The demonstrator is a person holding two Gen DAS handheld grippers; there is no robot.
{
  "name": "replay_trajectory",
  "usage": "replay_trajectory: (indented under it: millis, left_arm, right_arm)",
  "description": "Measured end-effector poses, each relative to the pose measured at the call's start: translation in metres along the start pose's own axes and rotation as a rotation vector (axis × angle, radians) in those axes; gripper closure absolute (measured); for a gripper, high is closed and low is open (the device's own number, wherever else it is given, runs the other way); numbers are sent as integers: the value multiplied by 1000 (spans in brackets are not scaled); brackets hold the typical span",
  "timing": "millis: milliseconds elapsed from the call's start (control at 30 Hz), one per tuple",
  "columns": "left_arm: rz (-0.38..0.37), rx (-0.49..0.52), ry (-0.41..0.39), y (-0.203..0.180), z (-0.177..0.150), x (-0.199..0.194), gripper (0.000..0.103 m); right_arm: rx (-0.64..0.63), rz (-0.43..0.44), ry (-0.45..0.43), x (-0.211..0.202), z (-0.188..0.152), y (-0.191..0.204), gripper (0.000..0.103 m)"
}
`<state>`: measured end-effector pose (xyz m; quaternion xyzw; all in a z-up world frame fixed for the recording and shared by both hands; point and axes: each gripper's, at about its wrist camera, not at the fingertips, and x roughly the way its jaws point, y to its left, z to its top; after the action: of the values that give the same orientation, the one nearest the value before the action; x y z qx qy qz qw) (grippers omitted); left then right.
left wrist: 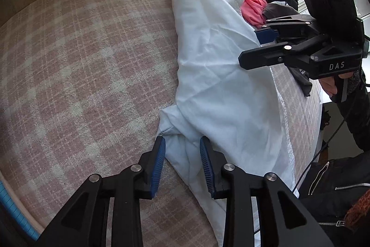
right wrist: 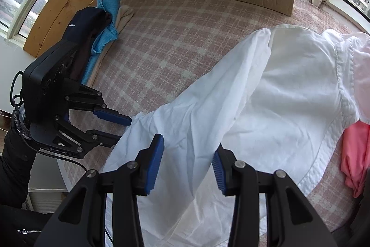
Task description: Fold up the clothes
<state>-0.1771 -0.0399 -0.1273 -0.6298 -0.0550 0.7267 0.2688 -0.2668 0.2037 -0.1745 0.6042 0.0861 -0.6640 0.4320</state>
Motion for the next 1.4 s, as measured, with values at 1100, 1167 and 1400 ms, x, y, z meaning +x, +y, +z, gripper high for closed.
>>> replay_trajectory:
  millis: [1100,1167,1400]
  left_arm:
    - [146,232,-165,-78,8,-19,92]
    - [172,225,-118,-70,10,-2,92]
    - [223,165,-106,-49,7,-4,95]
  right_arm:
    - [-4,-236,-55,13,50,-47,87]
    - [-52,-395,-42,22,57,-54,88]
    - [119,-189,-146,-21,63,-102,88]
